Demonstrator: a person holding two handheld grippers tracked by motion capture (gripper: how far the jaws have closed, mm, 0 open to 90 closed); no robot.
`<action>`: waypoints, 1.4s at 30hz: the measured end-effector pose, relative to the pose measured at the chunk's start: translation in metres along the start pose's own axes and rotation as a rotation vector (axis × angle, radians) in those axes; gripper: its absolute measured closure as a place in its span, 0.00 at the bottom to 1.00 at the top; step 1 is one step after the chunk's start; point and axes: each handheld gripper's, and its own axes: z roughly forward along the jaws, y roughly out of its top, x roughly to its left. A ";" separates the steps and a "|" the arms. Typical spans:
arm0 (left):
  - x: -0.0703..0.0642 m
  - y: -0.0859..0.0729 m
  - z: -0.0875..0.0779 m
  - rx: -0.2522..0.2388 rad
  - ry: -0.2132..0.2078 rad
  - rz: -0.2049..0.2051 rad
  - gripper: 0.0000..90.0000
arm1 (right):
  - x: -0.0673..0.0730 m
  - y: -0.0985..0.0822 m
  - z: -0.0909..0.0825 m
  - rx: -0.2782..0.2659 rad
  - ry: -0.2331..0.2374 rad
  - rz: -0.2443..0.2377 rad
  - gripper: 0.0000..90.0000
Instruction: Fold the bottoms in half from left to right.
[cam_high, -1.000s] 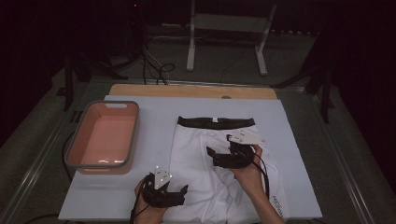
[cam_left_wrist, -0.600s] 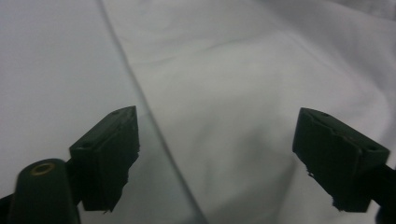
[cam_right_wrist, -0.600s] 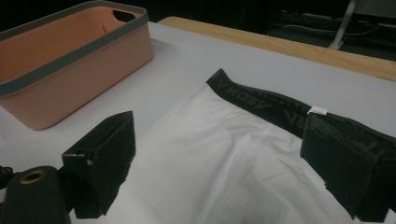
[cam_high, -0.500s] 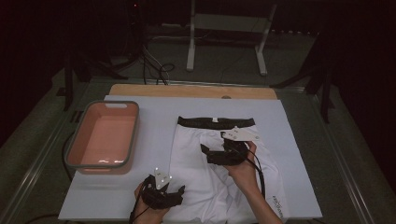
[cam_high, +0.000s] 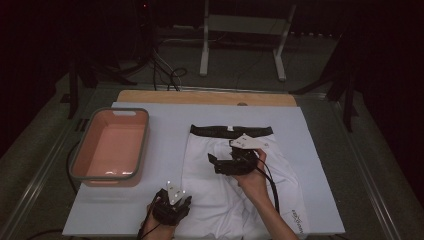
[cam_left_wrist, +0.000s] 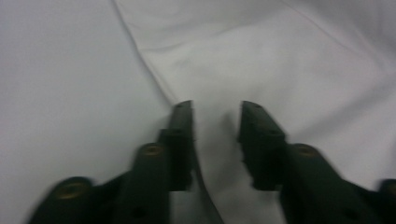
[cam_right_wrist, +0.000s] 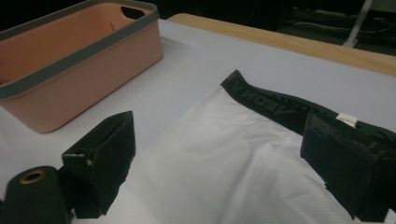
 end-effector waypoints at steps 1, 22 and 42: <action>-0.002 0.000 0.000 -0.004 0.005 0.001 0.84 | 0.001 0.000 0.002 0.002 0.004 0.002 0.12; -0.011 0.009 -0.009 -0.093 -0.017 0.019 0.99 | 0.025 -0.007 0.056 0.157 0.037 0.031 0.38; -0.016 0.012 -0.012 -0.118 -0.021 0.039 0.99 | 0.049 -0.023 0.090 0.279 0.079 0.009 0.69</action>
